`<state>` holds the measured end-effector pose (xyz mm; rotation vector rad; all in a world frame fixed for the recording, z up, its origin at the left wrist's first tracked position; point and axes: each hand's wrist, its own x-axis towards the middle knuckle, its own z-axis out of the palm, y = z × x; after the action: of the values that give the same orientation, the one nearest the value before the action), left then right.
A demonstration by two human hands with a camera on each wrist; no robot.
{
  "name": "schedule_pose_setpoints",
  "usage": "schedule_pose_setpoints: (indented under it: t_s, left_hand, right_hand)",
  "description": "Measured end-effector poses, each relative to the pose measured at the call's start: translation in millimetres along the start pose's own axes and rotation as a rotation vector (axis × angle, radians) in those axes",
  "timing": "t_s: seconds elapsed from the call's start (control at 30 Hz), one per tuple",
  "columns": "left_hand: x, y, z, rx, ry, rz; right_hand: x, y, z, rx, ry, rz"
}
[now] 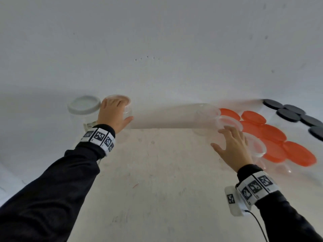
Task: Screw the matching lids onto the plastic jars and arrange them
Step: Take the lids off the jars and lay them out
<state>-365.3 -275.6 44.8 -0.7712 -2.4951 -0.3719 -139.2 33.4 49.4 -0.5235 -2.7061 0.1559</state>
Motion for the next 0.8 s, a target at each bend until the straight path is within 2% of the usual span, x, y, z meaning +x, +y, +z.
schedule_pose_setpoints:
  t_s: [0.13,0.23,0.37,0.5,0.7,0.8]
  left_hand:
    - [-0.1,5.5,6.1,0.014,0.044,-0.082]
    - [0.3,6.8,8.8,0.016,0.061,-0.119]
    - [1.5,10.0,9.4,0.014,0.082,-0.153]
    - [1.1,9.8,9.8,-0.010,0.089,-0.173]
    - [-2.3,10.0,5.6,-0.065,0.099,-0.165]
    - [-3.6,9.8,4.0,-0.090,0.095,-0.175]
  right_hand:
    - [-4.8,39.9,-4.2,-0.120,-0.116,0.247]
    - [-10.3,52.6,-3.0,-0.096,-0.187,0.294]
    - [-15.0,49.8,-0.7,-0.054,-0.133,0.205]
    - [-15.4,29.0,4.5,-0.010,-0.126,0.047]
    - [1.7,-40.2,26.1,0.104,-0.118,-0.280]
    - [19.2,-76.7,42.9,0.143,-0.164,-0.400]
